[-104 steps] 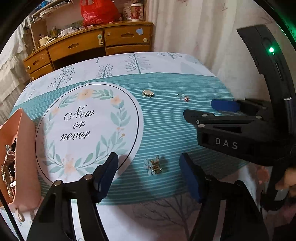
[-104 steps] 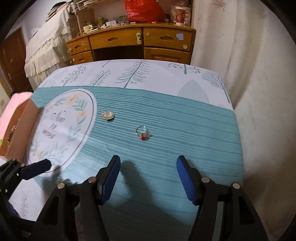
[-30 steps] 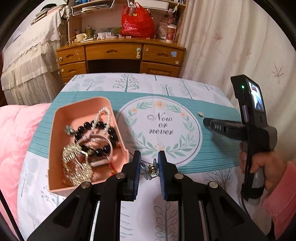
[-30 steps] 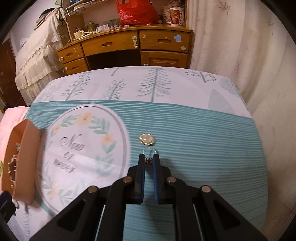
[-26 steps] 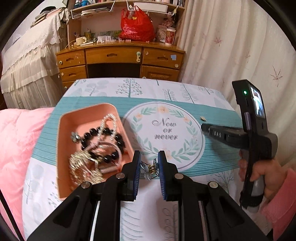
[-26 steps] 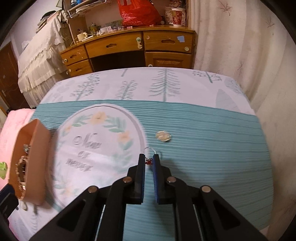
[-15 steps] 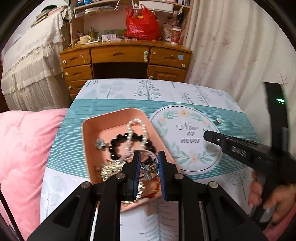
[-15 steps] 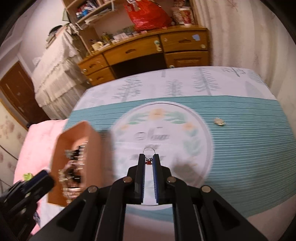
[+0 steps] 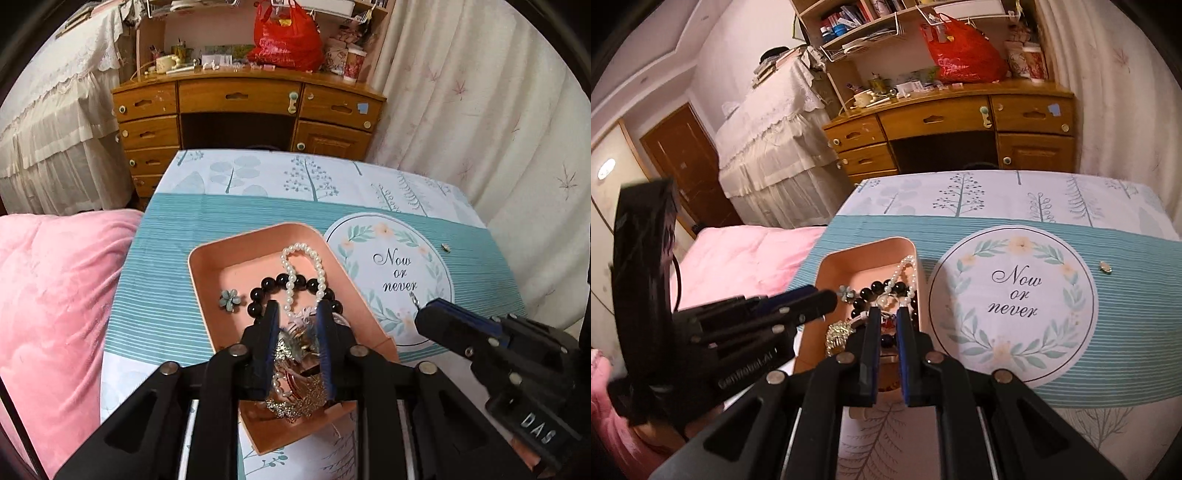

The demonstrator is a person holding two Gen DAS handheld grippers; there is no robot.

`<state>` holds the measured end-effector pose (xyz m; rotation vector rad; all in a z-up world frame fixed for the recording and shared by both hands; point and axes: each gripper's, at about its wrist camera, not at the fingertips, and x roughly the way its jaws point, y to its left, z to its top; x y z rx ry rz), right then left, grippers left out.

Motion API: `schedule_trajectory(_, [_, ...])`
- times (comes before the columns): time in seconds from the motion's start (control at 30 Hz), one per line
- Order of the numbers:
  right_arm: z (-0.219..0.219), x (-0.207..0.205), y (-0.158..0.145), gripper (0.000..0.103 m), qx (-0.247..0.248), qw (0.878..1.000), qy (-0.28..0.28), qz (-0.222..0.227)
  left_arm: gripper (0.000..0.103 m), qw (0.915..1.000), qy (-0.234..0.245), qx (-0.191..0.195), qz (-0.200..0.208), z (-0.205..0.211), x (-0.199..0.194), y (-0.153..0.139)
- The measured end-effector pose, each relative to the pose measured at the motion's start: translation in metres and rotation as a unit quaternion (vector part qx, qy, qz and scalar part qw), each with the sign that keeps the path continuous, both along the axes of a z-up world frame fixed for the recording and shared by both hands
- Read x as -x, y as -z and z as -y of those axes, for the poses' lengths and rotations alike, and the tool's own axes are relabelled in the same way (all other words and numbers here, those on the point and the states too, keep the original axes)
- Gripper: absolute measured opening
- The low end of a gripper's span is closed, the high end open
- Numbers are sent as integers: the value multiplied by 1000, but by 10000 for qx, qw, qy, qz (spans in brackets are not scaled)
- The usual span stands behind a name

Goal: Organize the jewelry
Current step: 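Lower the brooch and ring into the peach tray and open both tools, then grasp the round pearl brooch with the right tool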

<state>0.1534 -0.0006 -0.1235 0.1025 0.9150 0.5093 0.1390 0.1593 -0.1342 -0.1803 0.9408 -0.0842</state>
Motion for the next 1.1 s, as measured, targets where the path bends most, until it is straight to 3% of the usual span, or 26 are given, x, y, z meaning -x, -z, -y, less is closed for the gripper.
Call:
schedule_trajectory(0.07, [1,-1,6,12,38,9998,70,-154,49,9997,-84,104,-182,-3,-3,6])
schedule_trajectory(0.17, [9,-2,10,20,-94,9994,173,-277,59,9986,-208,405,-258,-11,0,9])
schedule_trajectory(0.27, [21,-7,14,21,-111,9985,331,-429,71,9987,-254,322,-295,-11,1,9])
schedule_trajectory(0.47, [59,-28,31,30,187,9933,828,-789,79,9976,-451,161,-502,-12,3,11])
schedule_trajectory(0.63, [101,-57,50,34,746,9818,1434,-1000,80,9956,-623,81,-696,-10,4,13])
schedule_trajectory(0.73, [124,-75,61,34,753,9762,1710,-1100,81,9950,-707,-59,-710,-6,5,12])
schedule_trajectory(1.0, [154,-115,80,35,1382,9684,1961,-685,81,9910,-1114,-126,-729,-8,10,10])
schedule_trajectory(1.1, [158,-120,80,35,1380,9703,1912,-535,81,9894,-1258,-172,-708,-9,11,8])
